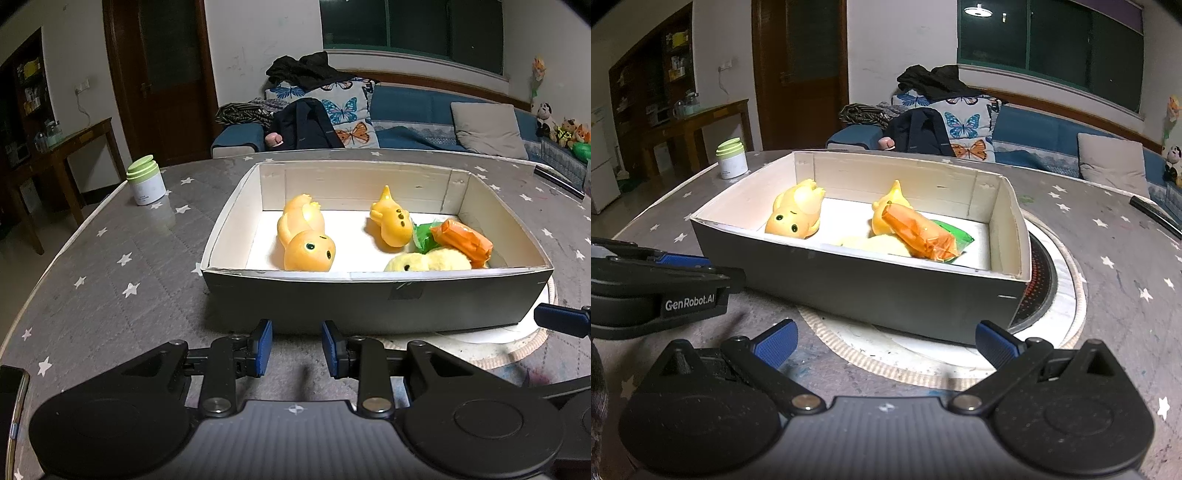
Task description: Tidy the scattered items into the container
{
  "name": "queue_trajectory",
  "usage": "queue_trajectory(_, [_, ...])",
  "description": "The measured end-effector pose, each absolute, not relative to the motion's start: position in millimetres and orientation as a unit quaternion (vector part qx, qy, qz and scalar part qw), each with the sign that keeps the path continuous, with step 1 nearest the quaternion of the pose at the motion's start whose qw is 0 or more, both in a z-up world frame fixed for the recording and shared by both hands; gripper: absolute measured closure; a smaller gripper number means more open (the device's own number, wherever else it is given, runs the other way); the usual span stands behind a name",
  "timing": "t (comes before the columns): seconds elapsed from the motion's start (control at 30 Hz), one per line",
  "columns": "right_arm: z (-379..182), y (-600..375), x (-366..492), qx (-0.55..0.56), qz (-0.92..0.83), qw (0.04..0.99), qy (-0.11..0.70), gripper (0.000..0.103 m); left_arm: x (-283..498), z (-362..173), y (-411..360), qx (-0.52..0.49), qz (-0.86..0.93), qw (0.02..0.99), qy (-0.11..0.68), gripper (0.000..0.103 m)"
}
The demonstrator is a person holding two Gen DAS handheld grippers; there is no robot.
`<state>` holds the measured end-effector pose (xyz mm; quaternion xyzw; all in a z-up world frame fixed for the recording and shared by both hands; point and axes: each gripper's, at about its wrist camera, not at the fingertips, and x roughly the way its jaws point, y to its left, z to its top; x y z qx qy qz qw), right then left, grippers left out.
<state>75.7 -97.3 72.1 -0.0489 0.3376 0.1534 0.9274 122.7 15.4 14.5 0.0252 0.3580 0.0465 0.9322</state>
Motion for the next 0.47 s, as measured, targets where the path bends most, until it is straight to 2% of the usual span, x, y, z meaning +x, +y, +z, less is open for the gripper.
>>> queue_trajectory(0.47, [72.1,-98.5,76.7,-0.045,0.153,0.928,0.337,0.0,126.2,16.5,9.5,0.03,0.039,0.937,0.345,0.073])
